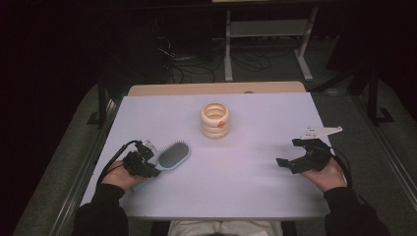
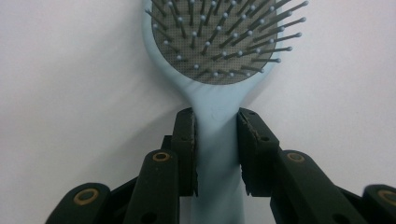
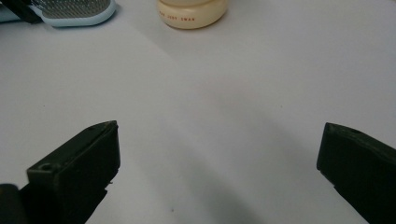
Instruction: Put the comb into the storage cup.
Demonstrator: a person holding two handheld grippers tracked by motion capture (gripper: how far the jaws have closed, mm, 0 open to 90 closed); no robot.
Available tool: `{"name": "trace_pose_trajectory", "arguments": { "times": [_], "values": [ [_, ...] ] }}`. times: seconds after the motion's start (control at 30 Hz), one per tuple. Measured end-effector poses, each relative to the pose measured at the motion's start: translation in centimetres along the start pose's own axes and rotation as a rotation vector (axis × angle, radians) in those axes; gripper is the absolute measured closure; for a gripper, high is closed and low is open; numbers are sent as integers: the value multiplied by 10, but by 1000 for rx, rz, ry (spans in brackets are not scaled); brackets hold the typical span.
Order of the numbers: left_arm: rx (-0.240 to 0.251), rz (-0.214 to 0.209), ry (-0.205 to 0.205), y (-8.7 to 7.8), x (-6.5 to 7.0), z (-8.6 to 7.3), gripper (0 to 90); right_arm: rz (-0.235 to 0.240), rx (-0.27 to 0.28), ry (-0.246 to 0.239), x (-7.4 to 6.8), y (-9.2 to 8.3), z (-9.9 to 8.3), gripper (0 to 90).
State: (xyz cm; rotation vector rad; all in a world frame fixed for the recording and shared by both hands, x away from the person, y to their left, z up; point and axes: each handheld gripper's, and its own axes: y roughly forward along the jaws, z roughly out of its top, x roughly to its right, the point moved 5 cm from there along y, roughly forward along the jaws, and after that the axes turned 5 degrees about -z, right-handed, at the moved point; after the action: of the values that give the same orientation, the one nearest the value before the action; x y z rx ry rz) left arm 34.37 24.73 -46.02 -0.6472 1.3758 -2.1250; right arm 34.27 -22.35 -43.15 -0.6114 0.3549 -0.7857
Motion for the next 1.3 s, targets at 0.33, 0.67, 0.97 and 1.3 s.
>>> {"name": "trace_pose_trajectory", "arguments": {
  "times": [0.33,0.67,0.97,1.3],
  "values": [
    [86,28,-7,-12,-7,-1,701,0,1,0,0,0,0,0],
    [101,23,4,-14,-4,1,701,-6,7,3,1,-1,0,0],
    [175,32,20,-29,-1,9,700,-7,8,2,1,-1,1,0],
    [249,-16,-8,-45,-10,13,700,-11,1,0,2,0,0,0]
  ]
}}
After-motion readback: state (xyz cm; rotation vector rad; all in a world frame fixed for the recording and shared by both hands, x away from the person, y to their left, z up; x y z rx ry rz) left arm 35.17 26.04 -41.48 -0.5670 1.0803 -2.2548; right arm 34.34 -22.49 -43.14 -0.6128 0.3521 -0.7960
